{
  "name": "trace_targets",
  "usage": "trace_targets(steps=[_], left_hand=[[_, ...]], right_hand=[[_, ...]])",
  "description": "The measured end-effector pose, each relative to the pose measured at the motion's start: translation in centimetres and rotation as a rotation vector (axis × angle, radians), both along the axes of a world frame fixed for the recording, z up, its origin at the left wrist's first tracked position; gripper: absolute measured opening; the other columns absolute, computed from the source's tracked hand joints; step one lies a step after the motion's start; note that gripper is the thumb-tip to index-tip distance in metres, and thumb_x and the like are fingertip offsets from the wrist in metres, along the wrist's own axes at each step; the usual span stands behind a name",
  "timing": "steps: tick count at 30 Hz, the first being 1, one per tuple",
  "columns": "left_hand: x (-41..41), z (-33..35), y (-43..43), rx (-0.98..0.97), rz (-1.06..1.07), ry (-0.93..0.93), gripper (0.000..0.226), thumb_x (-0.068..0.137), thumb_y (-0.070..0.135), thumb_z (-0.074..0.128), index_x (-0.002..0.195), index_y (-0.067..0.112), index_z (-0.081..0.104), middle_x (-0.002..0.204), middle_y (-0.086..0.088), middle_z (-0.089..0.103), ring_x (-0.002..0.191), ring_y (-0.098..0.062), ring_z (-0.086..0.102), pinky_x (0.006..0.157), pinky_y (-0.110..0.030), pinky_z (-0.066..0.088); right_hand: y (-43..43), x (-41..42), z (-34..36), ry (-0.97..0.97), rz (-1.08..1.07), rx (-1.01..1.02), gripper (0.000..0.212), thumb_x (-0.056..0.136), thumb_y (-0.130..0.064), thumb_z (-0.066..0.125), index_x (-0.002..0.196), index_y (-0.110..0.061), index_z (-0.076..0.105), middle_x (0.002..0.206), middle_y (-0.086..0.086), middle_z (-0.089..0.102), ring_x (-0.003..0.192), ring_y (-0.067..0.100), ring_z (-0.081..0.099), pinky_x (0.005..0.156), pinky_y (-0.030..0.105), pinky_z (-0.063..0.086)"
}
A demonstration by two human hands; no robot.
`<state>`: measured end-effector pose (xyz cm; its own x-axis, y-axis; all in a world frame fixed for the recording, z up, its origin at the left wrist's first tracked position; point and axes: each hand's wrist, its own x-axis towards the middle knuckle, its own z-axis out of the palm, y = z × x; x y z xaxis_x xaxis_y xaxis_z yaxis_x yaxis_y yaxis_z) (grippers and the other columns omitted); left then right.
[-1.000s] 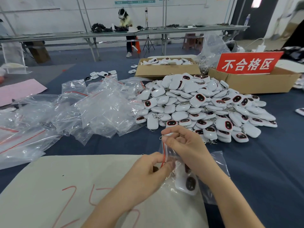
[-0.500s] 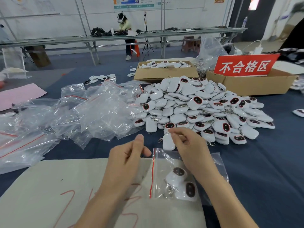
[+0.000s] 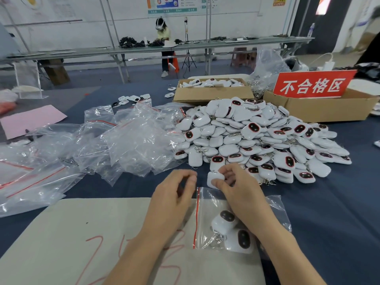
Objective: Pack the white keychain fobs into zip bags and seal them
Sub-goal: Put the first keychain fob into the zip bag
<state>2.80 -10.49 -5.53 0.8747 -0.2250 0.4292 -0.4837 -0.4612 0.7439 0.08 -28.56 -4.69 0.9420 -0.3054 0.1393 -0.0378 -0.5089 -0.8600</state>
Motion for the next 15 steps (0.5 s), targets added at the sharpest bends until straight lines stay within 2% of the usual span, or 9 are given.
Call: trace_targets(steps=[3, 5, 6, 8, 9, 11, 13, 15], left_hand=[[-0.1, 0.2, 0.0, 0.077, -0.123, -0.108, 0.043, 0.100, 0.023, 0.059, 0.134, 0.048, 0.053, 0.137, 0.025, 0.048, 0.112, -0.003, 0.059, 0.086, -0.016, 0.050], [-0.4, 0.4, -0.1, 0.111, -0.176, -0.171, 0.041, 0.099, 0.030, 0.057, 0.136, 0.045, 0.052, 0.143, 0.029, 0.043, 0.127, -0.001, 0.051, 0.092, -0.012, 0.048], [-0.5, 0.4, -0.1, 0.089, -0.177, -0.181, 0.037, 0.098, 0.035, 0.056, 0.133, 0.045, 0.054, 0.140, 0.030, 0.047, 0.128, -0.002, 0.051, 0.094, -0.012, 0.047], [-0.5, 0.7, -0.2, -0.030, -0.125, -0.117, 0.030, 0.095, 0.040, 0.058, 0.124, 0.046, 0.061, 0.123, 0.027, 0.062, 0.114, -0.003, 0.061, 0.089, -0.014, 0.049], [-0.5, 0.8, -0.1, -0.112, -0.089, -0.055, 0.024, 0.093, 0.042, 0.060, 0.116, 0.048, 0.064, 0.111, 0.024, 0.069, 0.102, -0.002, 0.065, 0.083, -0.013, 0.049], [-0.4, 1.0, -0.1, -0.235, -0.073, 0.079, 0.015, 0.091, 0.049, 0.062, 0.105, 0.048, 0.068, 0.094, 0.016, 0.074, 0.083, -0.005, 0.067, 0.074, -0.014, 0.051], [-0.3, 0.8, -0.1, -0.263, -0.149, 0.189, 0.020, 0.094, 0.050, 0.059, 0.108, 0.041, 0.070, 0.091, 0.006, 0.074, 0.083, -0.014, 0.068, 0.078, -0.031, 0.057], [-0.3, 0.8, -0.2, -0.264, -0.212, 0.270, 0.020, 0.098, 0.045, 0.058, 0.111, 0.037, 0.071, 0.092, -0.010, 0.070, 0.078, -0.017, 0.063, 0.074, -0.043, 0.055]], right_hand=[[0.1, 0.0, 0.9, -0.021, 0.099, 0.317, 0.022, 0.090, -0.030, 0.073, 0.106, -0.039, 0.061, 0.082, -0.005, 0.070, 0.072, 0.000, 0.065, 0.067, 0.015, 0.051], [0.0, -0.1, 1.4, -0.014, 0.196, 0.465, 0.023, 0.092, -0.024, 0.070, 0.113, -0.031, 0.065, 0.074, -0.004, 0.072, 0.065, 0.004, 0.066, 0.064, 0.018, 0.055], [0.1, -0.2, 1.6, -0.009, 0.233, 0.507, 0.019, 0.093, -0.023, 0.067, 0.112, -0.026, 0.068, 0.074, -0.003, 0.073, 0.065, 0.005, 0.066, 0.066, 0.021, 0.058], [0.6, -0.4, 1.7, -0.019, 0.272, 0.541, 0.015, 0.098, -0.023, 0.059, 0.100, -0.022, 0.074, 0.074, 0.000, 0.073, 0.065, 0.008, 0.065, 0.067, 0.021, 0.058], [0.8, -0.5, 1.6, -0.039, 0.271, 0.533, 0.021, 0.100, -0.024, 0.055, 0.093, -0.024, 0.075, 0.073, 0.000, 0.071, 0.064, 0.009, 0.063, 0.065, 0.020, 0.055], [1.3, -0.7, 1.4, -0.076, 0.255, 0.442, 0.024, 0.099, -0.027, 0.055, 0.084, -0.030, 0.073, 0.072, -0.004, 0.068, 0.063, 0.007, 0.061, 0.063, 0.017, 0.052], [1.6, -0.7, 1.5, -0.091, 0.270, 0.383, 0.015, 0.097, -0.024, 0.060, 0.090, -0.030, 0.071, 0.073, -0.009, 0.069, 0.063, 0.002, 0.063, 0.063, 0.016, 0.052], [1.7, -0.7, 1.6, -0.072, 0.281, 0.422, 0.012, 0.096, -0.017, 0.063, 0.096, -0.026, 0.070, 0.073, -0.011, 0.072, 0.061, 0.000, 0.063, 0.061, 0.014, 0.052]])
